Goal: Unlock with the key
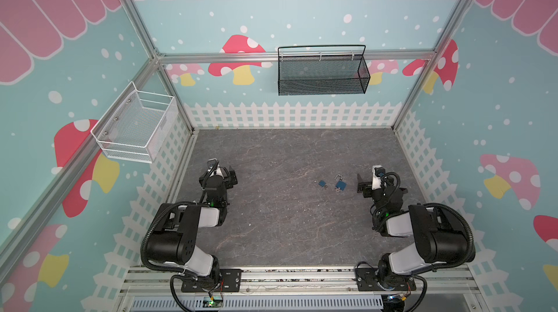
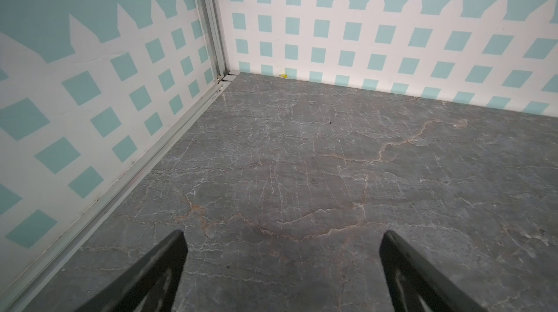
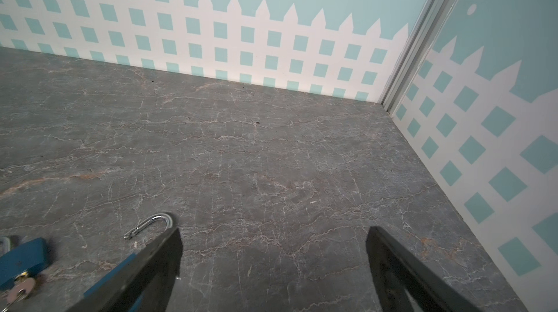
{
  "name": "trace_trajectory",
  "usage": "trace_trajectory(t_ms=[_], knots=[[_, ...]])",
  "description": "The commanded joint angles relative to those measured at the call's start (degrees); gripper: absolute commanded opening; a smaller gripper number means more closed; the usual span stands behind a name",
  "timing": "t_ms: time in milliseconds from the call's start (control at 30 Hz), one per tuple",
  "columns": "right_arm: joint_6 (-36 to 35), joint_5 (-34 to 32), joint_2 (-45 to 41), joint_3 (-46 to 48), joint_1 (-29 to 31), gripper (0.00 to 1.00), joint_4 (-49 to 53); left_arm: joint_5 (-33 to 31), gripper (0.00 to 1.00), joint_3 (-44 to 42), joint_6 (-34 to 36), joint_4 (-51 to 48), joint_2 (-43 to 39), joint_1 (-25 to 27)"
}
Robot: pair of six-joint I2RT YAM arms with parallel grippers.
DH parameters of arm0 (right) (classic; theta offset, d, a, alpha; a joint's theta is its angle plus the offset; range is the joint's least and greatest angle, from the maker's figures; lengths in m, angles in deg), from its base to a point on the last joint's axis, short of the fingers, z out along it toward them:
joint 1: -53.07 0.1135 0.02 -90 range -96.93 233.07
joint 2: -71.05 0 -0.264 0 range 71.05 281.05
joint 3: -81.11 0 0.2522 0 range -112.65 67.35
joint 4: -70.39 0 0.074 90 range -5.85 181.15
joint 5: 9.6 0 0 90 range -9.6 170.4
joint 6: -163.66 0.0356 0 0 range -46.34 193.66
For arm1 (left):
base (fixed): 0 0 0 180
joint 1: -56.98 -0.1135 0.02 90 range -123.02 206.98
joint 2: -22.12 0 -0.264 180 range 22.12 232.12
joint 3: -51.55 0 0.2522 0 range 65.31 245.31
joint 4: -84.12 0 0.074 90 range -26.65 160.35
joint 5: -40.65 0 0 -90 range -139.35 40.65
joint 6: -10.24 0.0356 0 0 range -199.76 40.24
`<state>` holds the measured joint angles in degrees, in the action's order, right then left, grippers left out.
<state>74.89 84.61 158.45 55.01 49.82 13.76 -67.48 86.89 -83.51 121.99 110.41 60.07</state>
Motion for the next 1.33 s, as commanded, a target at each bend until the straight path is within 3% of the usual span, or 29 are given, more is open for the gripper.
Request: trace_trajectory(t_ms=[0, 500, 533, 600, 667, 733, 800, 833, 933, 1300], knots=[[-1.47, 0.62, -0.40, -0.20, 0.43, 0.98, -2.41, 0.54, 1.00, 0.37, -0.41, -0.11, -0.33, 0.05], [-1.57, 0.58, -0.38, -0.31, 0.43, 0.98, -2.20, 0.60, 1.00, 0.31, 0.04, 0.15, -0.16, 0.24], [-1.54, 0.59, -0.39, -0.21, 0.41, 0.98, -2.28, 2.47, 1.00, 0.30, 0.77, 0.32, -0.23, 0.25], [-1.56, 0.63, -0.38, -0.19, 0.43, 0.98, -2.24, 12.72, 1.00, -0.55, 4.59, 0.64, -0.88, 0.25], [-1.57, 0.54, -0.42, -0.15, 0.43, 0.98, -2.21, 14.67, 1.00, -2.13, 5.25, 4.37, -0.40, 0.14], [-1.58, 0.57, -0.41, -0.19, 0.43, 0.98, -2.28, 10.55, 1.00, -1.72, 3.70, 3.05, -0.79, 0.26], [-1.56, 0.62, -0.39, -0.16, 0.43, 0.98, -2.22, -4.65, 1.00, -0.89, -2.12, 2.70, -0.12, 0.05], [-1.56, 0.54, -0.43, -0.15, 0.43, 0.98, -2.30, -3.50, 1.00, -0.97, -1.99, 1.78, -0.78, 0.05], [-1.51, 0.65, -0.35, -0.30, 0.43, 0.98, -2.25, 8.90, 0.99, 1.01, 3.11, -1.04, -0.15, 0.17], [-1.58, 0.59, -0.29, -0.32, 0.38, 0.98, -2.29, 9.90, 0.99, 2.35, 1.49, -3.67, 0.18, -1.31]])
